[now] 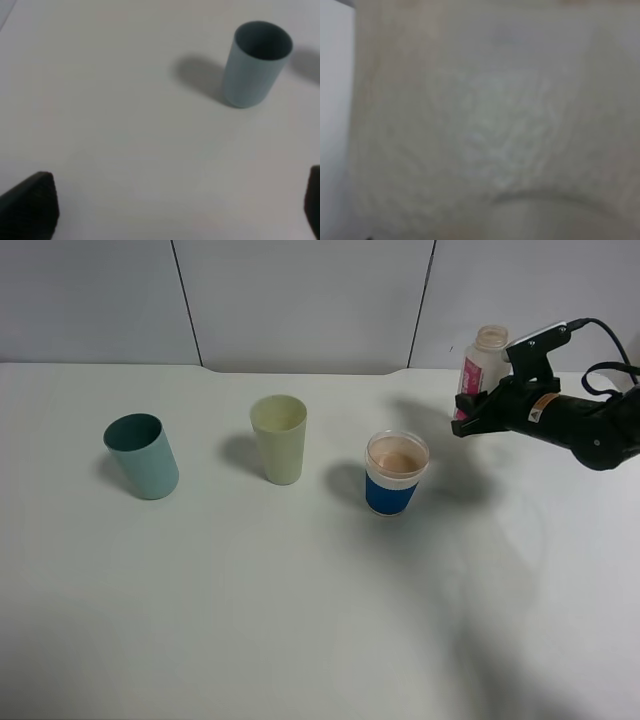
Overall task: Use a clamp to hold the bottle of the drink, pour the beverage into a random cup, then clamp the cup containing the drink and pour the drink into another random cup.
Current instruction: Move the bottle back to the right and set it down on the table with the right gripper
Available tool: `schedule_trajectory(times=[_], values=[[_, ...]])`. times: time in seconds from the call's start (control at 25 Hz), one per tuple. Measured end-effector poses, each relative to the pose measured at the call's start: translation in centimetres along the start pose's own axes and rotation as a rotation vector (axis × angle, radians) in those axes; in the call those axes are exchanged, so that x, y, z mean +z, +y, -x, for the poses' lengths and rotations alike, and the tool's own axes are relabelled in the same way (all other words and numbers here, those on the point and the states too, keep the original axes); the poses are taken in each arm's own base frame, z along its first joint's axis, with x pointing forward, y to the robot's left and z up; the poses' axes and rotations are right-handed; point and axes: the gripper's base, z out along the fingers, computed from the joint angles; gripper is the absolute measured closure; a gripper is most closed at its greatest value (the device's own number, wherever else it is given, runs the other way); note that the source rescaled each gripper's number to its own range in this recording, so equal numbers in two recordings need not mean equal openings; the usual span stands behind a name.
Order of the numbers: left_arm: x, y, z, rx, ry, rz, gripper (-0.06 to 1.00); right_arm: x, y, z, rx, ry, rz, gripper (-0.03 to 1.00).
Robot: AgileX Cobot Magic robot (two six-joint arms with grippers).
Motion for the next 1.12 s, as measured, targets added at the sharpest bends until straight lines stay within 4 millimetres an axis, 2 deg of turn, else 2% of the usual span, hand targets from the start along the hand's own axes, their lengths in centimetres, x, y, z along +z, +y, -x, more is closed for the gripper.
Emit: schedule_trajectory(times=[0.64,1.12], values=[[0.0,0.0,0.0,0.0,0.0,0.0,-0.06,1.3,0.1,-2.9,0.104,-0.035,-0.076,0.97],[0.0,0.0,0.0,0.0,0.0,0.0,-0.06,1.2,-0.2,-2.8,0.112,-0.062,-0.113,0.97]])
